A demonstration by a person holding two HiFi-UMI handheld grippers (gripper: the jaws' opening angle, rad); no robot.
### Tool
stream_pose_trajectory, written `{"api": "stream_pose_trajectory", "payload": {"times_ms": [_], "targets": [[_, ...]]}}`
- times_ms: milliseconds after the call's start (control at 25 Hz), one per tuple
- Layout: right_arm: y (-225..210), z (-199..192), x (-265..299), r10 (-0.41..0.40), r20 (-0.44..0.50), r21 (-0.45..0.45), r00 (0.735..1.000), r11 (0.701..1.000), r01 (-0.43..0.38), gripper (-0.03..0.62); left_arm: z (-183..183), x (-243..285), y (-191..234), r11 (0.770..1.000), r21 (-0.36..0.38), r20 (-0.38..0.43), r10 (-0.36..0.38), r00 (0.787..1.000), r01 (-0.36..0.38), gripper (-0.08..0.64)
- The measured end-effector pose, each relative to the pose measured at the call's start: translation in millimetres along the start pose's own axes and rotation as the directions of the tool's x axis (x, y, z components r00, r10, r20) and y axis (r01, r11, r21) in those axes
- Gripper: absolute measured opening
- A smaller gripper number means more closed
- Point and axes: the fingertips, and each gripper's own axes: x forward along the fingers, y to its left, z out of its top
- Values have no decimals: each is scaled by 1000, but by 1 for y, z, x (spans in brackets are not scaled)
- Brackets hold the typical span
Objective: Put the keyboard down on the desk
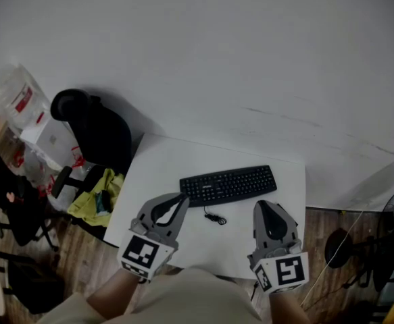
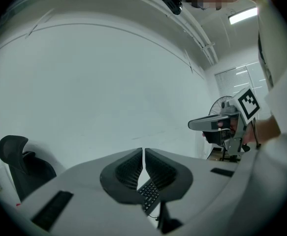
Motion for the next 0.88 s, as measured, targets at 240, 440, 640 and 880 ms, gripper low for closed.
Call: {"api": "stream_pose_trajectory", "payload": {"times_ms": [240,440,640,880], "targets": [[-4,-1,1,-6,-12,3,1000,1000,6,32,0,1,0,1000,3,-3,0,1000,0,34],[-7,-4,2,3,-24,30,1000,1000,-2,32,0,3,-1,1000,3,-5,-2,1000,2,34],[-6,-5,3,9,-30,30,1000,1000,-8,31,-1,3,0,1000,6,-5,-5,1000,5,34],[-4,-3,2,22,-11,45,1000,999,-21,31,-1,2,0,1000,16,-3,-9,1000,9,32]]}}
